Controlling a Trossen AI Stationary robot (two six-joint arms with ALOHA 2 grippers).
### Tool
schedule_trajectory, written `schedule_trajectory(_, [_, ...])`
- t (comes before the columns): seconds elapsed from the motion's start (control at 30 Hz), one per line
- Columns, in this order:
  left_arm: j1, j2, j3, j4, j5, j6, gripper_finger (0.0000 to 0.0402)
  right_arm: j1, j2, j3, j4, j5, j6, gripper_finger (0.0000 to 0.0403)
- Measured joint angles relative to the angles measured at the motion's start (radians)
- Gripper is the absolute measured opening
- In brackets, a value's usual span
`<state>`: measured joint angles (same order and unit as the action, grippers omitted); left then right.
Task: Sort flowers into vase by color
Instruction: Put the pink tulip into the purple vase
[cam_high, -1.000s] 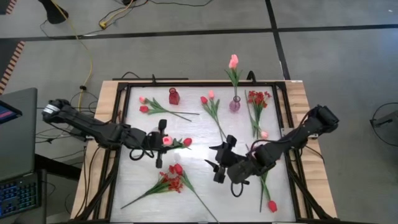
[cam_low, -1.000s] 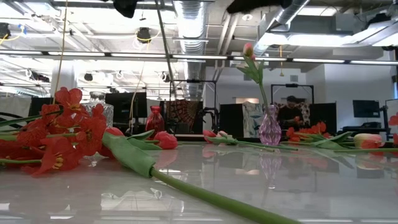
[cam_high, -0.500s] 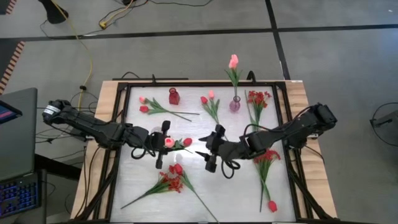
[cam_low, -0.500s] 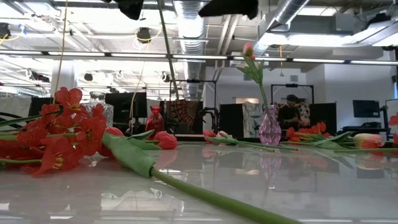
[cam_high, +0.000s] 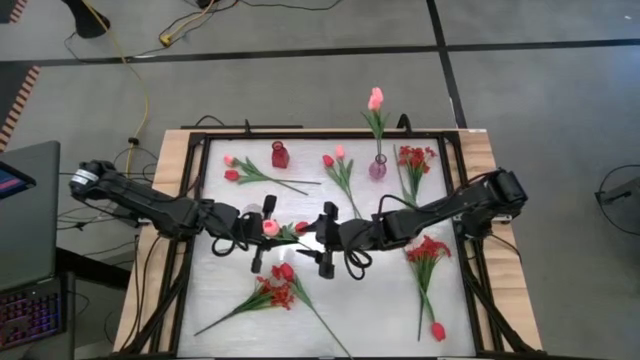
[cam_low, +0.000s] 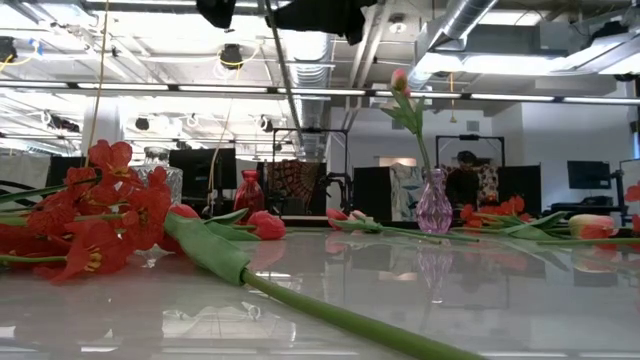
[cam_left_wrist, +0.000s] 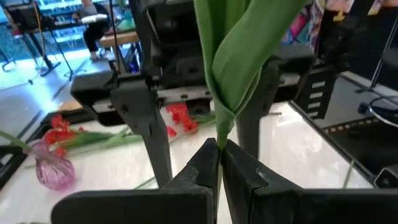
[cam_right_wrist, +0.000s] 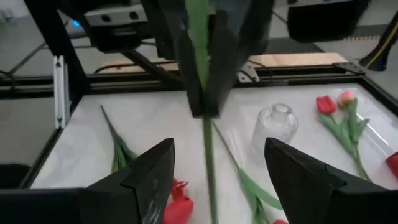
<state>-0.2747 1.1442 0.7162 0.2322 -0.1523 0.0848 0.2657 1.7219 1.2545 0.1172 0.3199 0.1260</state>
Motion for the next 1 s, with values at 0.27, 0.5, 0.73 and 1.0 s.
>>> schedule_trajectory(0.27, [0.011, 0.056, 0.0, 0.019, -0.021, -0.003, 0.0, -0.006, 0.001, 0.0, -0.008, -0.013, -0.003, 0.0276])
schedule_trajectory(0.5, [0.016, 0.054, 0.0, 0.022, -0.052, 0.002, 0.0, -0.007, 0.001, 0.0, -0.033, -0.011, -0.003, 0.0235])
schedule_trajectory(0.73, [0.016, 0.053, 0.0, 0.01, -0.053, 0.001, 0.0, -0.02, 0.001, 0.0, -0.034, -0.01, -0.004, 0.0112])
schedule_trajectory(1.0, [0.016, 0.053, 0.0, -0.013, -0.055, 0.004, 0.0017, -0.021, 0.001, 0.0, -0.033, 0.0, -0.004, 0.0026])
